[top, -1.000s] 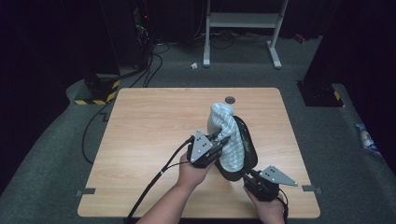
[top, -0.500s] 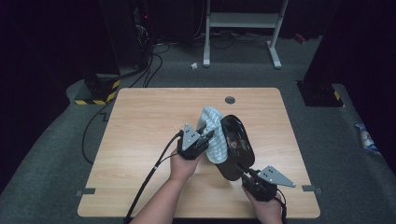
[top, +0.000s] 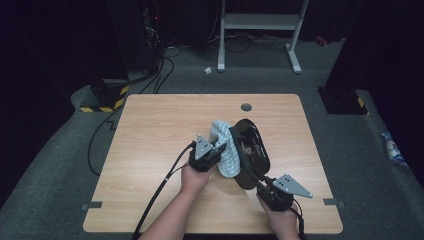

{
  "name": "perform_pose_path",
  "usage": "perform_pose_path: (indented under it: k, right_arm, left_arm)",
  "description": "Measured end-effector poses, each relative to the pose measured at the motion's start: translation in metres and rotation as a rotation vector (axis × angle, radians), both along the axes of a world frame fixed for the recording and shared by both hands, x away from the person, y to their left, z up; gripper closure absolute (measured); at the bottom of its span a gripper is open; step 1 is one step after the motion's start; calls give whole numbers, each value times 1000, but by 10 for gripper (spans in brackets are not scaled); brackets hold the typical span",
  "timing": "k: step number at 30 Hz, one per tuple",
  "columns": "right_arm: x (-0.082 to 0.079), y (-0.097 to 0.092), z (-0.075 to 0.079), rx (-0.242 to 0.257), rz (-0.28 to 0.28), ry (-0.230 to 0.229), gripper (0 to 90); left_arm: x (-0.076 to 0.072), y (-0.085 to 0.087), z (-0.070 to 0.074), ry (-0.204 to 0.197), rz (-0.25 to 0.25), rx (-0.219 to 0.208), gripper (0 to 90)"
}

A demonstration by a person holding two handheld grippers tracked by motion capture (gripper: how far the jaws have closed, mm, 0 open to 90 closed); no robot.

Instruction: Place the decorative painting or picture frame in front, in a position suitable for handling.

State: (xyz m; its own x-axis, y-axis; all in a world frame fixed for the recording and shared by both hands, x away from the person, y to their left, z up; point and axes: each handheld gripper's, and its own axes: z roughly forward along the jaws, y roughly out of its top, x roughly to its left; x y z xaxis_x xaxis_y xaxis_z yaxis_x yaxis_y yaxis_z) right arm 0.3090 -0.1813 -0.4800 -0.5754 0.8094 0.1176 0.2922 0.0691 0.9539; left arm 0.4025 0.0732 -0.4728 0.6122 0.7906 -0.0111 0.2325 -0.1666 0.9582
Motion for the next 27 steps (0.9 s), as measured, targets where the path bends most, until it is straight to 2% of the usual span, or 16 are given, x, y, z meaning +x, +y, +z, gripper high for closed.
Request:
perform_pose_path:
  k: [8,16,20,22,27]
  right_arm:
    - [1,-1,-1,-3,7,1,771]
    - [0,1,-1,-10,18,-12,774]
    - [0,1,-1,-6,17,-7,773]
    - [1,0,-1,0,14,-2,772]
    - [2,-2,-1,5,12,5,767]
  left_arm:
    - [-17,-6,7,-29,-50,-12,687]
    - [-28,-8,29,-72,-71,-91,687]
    - [-26,-12,39,-102,-69,-79,687]
    - [-20,-12,38,-99,-60,-74,688]
    - [-4,-8,22,-48,-23,-64,688]
